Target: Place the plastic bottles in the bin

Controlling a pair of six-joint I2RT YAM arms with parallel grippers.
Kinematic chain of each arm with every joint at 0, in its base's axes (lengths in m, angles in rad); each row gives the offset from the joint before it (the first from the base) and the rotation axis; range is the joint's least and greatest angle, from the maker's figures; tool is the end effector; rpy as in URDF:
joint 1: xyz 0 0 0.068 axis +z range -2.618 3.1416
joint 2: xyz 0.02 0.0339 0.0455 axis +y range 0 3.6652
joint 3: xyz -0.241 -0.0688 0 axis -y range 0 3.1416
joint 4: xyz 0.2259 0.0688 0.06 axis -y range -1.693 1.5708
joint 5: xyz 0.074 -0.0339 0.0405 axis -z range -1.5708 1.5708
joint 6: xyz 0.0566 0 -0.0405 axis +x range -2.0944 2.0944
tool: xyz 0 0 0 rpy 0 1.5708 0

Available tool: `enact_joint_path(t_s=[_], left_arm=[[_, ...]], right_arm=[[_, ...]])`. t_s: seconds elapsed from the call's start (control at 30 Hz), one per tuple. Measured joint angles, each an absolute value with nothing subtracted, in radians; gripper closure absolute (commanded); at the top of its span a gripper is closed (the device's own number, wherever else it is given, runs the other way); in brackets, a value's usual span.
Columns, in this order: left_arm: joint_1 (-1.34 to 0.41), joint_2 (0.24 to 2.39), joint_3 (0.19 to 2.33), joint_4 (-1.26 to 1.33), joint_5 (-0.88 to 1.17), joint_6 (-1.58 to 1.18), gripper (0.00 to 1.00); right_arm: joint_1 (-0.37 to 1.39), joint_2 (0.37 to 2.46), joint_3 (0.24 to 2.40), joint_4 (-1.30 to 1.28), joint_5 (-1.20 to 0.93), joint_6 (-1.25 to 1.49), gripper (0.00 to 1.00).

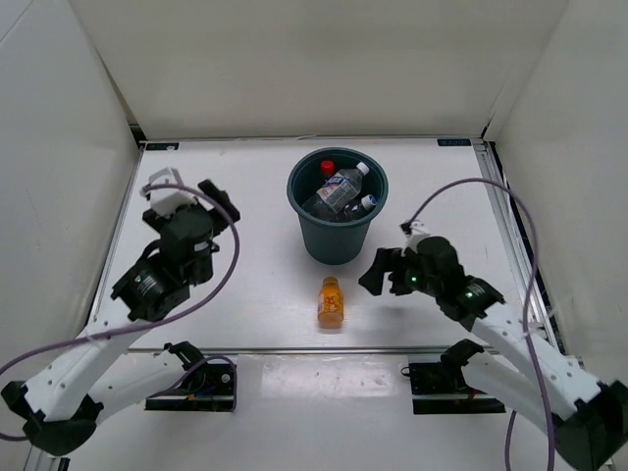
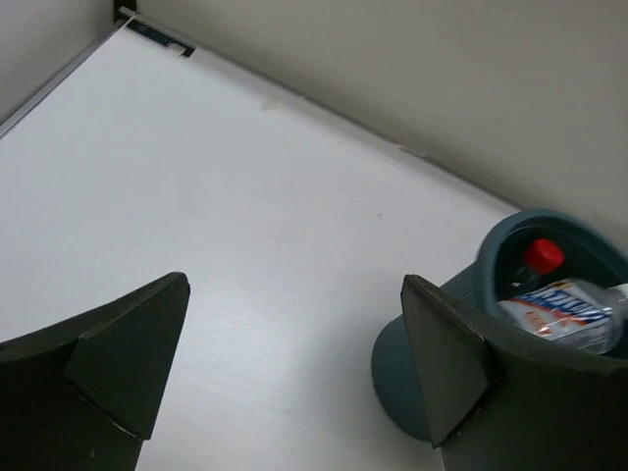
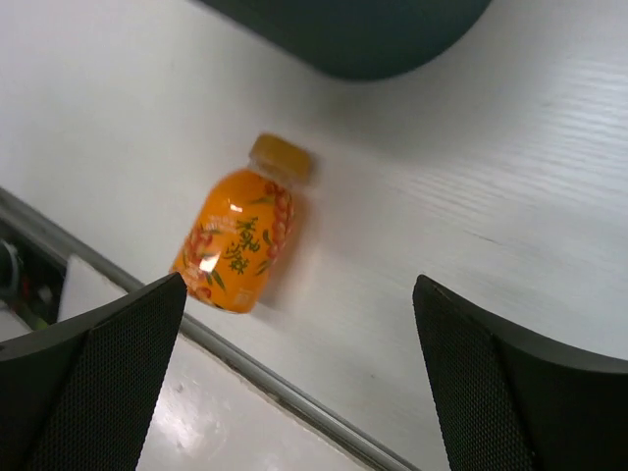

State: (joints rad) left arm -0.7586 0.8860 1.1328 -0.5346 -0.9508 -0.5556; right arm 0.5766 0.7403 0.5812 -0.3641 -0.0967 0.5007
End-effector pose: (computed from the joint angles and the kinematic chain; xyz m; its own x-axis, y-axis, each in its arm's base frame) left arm 0.1583 -0.0866 0.3832 -0.0871 -0.3397 -0.9365 -0.2503 0.9174 -0.3095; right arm 0.1542 0.1068 0.2344 -0.6616 0.1397 -0.7367 -0.3365 0.8227 0.4581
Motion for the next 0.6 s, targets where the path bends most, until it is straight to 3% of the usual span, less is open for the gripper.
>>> enact_joint_path(t_s=[0.13, 0.37, 0.6], left_arm=[[-0.759, 0.792, 1.063, -0.71, -0.994, -0.697, 0.0], [-0.759, 0.824, 1.058, -1.073, -1.016, -0.987, 0.0], [-0.758, 0.752, 1.029, -1.182, -1.006, -1.068, 0.0]], right_arm=[[0.703, 0.883, 0.56, -0.262, -0.078, 0.482, 0.0], [0.896, 1.114, 0.593, -0.121, 0.043, 0.513, 0.0], [0.969, 1.304, 0.696, -0.106, 0.146, 0.607, 0.01]])
